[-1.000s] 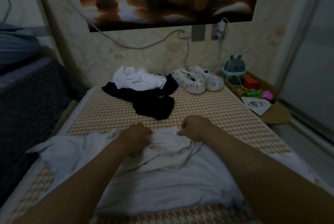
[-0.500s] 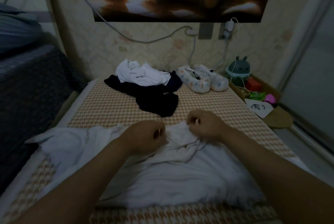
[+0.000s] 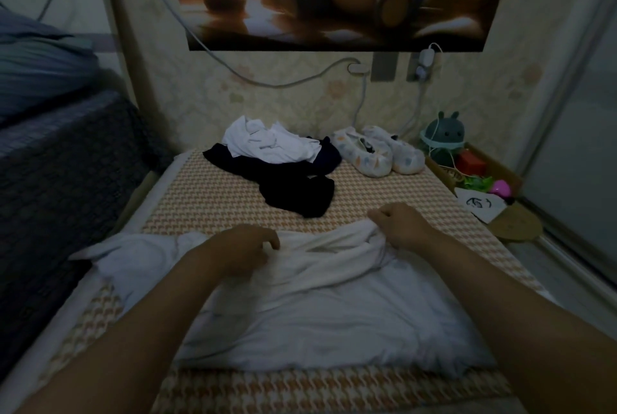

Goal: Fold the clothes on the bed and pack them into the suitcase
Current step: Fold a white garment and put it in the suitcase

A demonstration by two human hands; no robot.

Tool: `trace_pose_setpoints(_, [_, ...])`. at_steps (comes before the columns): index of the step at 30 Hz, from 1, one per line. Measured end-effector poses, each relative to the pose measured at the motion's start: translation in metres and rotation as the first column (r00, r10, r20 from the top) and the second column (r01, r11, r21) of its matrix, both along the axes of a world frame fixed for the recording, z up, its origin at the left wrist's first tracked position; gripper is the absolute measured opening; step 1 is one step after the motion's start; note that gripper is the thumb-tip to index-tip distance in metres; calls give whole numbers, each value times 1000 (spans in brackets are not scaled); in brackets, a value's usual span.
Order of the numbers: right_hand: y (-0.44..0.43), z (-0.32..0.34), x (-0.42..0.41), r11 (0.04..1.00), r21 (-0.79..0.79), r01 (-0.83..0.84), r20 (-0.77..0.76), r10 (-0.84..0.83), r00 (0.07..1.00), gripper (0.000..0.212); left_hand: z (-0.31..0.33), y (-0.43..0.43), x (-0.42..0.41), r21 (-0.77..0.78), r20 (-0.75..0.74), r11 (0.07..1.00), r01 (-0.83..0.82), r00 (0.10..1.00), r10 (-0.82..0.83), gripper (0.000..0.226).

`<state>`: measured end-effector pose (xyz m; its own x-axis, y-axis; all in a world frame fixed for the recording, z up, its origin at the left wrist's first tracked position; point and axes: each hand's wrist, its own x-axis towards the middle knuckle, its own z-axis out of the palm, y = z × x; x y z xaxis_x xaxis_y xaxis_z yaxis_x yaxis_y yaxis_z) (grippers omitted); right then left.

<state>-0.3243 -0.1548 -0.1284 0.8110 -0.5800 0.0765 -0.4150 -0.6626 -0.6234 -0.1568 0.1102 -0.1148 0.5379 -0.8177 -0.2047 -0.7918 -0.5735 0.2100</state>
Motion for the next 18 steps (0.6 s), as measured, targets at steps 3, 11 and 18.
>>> trace_pose_setpoints(3, [-5, 2, 8, 988, -64, 140, 16, -140, 990, 45, 3, -8, 11, -221, 273, 973, -68, 953, 128, 27])
trace_pose_setpoints(11, [-18, -4, 35, 903, 190, 386, 39, -400, 916, 30, -23, -17, 33, -368, 255, 919, 143, 966, -48, 43])
trace_pose_setpoints(18, [0, -34, 36, 900, -261, -350, -144, 322, 936, 47, -21, -9, 15, -52, 51, 986, 157, 987, -154, 55])
